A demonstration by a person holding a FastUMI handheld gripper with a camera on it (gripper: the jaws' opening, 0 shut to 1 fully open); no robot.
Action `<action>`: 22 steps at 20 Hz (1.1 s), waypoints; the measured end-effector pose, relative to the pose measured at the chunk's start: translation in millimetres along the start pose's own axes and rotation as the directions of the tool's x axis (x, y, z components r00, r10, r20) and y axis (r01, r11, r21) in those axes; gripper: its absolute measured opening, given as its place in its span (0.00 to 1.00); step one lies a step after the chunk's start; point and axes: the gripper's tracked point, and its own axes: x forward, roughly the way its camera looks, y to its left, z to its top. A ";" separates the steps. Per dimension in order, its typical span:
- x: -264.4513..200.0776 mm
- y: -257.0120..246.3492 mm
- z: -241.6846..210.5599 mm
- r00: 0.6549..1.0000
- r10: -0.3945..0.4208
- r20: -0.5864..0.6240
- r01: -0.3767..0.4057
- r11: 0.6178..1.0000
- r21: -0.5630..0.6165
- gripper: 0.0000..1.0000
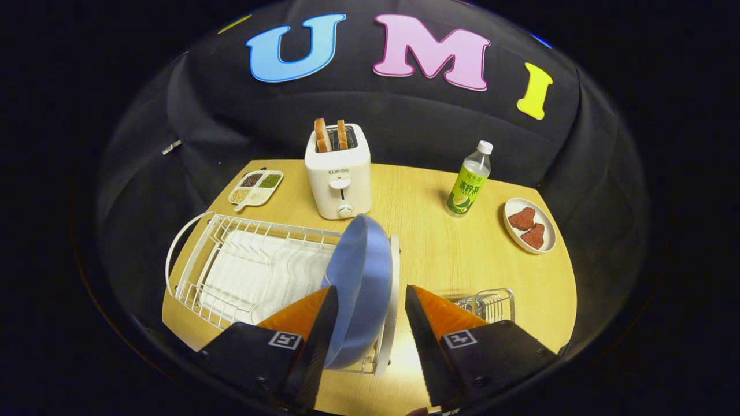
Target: Take the plate from the dish rack, then take the spoon from the basket and place it into the plate.
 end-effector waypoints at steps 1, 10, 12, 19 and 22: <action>4.4 -0.4 -2.4 1.000 -0.012 -0.014 0.012 1.000 -0.006 0.67; 8.3 -13.9 20.7 0.978 -0.204 -0.038 0.201 0.977 -0.066 0.26; 6.5 -12.5 28.2 0.977 -0.213 -0.022 0.210 0.973 -0.101 0.23; -0.5 -15.6 34.5 0.976 -0.219 0.019 0.220 0.967 -0.129 0.22; -0.6 -13.8 40.5 0.969 -0.244 0.037 0.247 0.959 -0.141 0.21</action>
